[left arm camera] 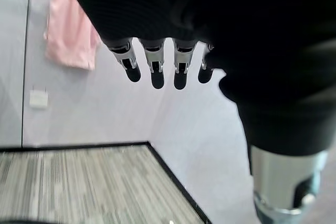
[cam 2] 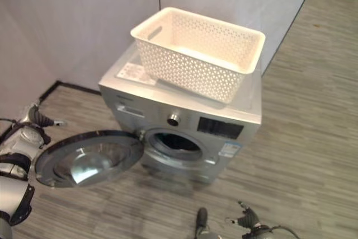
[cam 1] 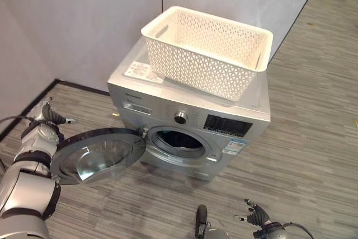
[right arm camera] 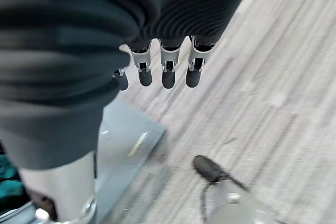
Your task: Grab the laundry basket,head to the washer,open it,put in the laundry and shut it.
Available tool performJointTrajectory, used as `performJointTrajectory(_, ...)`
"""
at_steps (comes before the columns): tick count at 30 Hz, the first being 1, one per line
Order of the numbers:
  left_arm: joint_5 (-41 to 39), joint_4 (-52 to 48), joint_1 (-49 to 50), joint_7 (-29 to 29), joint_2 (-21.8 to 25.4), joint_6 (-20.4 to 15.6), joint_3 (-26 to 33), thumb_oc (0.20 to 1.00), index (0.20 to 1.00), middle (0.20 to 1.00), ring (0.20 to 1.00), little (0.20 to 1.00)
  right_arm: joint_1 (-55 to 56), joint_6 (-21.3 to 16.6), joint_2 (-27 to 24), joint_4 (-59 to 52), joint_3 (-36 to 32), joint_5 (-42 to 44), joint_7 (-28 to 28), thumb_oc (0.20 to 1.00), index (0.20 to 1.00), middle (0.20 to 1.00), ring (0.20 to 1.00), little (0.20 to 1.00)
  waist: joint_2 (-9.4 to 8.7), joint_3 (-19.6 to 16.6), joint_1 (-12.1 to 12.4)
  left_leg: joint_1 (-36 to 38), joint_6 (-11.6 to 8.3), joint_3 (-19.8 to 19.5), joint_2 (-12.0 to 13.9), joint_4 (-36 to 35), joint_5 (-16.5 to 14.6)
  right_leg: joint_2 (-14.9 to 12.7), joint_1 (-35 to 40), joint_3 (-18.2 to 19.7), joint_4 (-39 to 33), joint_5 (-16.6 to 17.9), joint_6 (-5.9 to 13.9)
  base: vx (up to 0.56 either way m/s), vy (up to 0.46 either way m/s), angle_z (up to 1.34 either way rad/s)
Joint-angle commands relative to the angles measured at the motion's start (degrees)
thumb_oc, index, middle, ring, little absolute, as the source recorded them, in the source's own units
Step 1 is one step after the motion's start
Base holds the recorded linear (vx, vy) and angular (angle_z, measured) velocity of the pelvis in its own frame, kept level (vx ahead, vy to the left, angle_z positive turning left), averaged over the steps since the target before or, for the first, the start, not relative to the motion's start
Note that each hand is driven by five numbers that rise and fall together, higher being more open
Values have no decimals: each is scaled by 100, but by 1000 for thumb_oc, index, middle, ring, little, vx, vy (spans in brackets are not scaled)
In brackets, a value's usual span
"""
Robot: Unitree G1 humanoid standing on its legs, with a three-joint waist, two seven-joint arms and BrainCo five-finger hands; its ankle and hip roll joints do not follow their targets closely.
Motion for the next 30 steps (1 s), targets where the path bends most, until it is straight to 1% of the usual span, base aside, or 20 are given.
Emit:
performJointTrajectory(1,-382,320,-524,-70,386,-45,-40,1000,1000,1000,1000,1000,-259,-104,-215,-216,-68,235,73,1000,1000,1000,1000,1000,167,438,-14,-197,318,-24,-138,55,-95,-216,563,160,2,-824,779,-32,0,0)
performJointTrajectory(2,-583,552,-675,-151,372,7,17,1000,1000,1000,1000,1000,-262,-98,-229,-240,-68,268,106,1000,1000,1000,1000,1000,117,458,-35,-311,318,-61,-135,55,-56,-228,457,165,2,-799,779,-40,4,1)
performJointTrajectory(3,-619,643,-602,-105,271,38,141,1000,1000,1000,1000,1000,-238,-98,-195,-247,-72,281,101,1000,1000,1000,1000,1000,85,472,-41,-360,313,-66,-134,55,-36,-236,427,165,0,-792,776,-31,6,0)
performJointTrajectory(4,-668,693,-589,-176,312,58,165,1000,1000,1000,1000,1000,-250,-88,-205,-256,-62,285,121,1000,1000,1000,1000,1000,75,463,-40,-398,313,-72,-131,55,-29,-242,395,158,-1,-786,773,0,0,0)
performJointTrajectory(9,-643,857,-416,-278,405,171,346,1000,1000,1000,1000,1000,-238,-81,-210,-418,-29,255,200,1000,1000,1000,1000,1000,24,457,-24,-487,310,-101,-130,55,-18,-251,318,184,2,-767,770,12,7,5)
performJointTrajectory(13,-631,917,-38,-430,445,251,606,1000,1000,1000,1000,1000,-221,-75,-261,-671,47,179,278,1000,1000,1000,1000,1000,-46,479,2,-533,311,-99,-111,55,-6,-230,259,225,1,-755,762,0,0,0)
performJointTrajectory(18,-671,1005,310,-650,497,315,852,1000,1000,1000,1000,1000,-167,-62,-375,-948,59,147,391,1000,1000,1000,1000,1000,-230,524,-50,-643,306,-51,-56,55,21,-134,84,347,-2,-715,749,0,-7,-8)
performJointTrajectory(23,-873,977,290,-782,379,296,857,1000,1000,1000,1000,1000,-117,-45,-472,-1025,-27,136,385,1000,1000,1000,1000,1000,-295,539,-90,-796,290,-90,-11,55,60,-112,-48,354,-2,-703,746,1,-7,-7)
performJointTrajectory(26,-903,973,140,-800,314,270,706,1000,1000,1000,1000,1000,-124,-54,-542,-1061,-90,155,370,1000,1000,1000,1000,1000,-330,548,-143,-934,277,-131,22,55,85,-95,-164,360,-2,-676,749,1,-4,1)
performJointTrajectory(27,-932,965,-28,-784,270,248,574,1000,1000,1000,1000,1000,-126,-69,-590,-1108,-106,173,364,1000,1000,1000,1000,1000,-349,549,-187,-1019,270,-154,39,55,107,-91,-230,371,-2,-658,753,3,-12,7)
performJointTrajectory(30,-951,969,-219,-750,221,221,421,1000,1000,1000,1000,1000,-121,-76,-618,-1159,-115,167,366,1000,1000,1000,1000,1000,-354,542,-218,-1097,267,-181,39,55,115,-98,-284,363,-2,-651,761,5,-4,7)
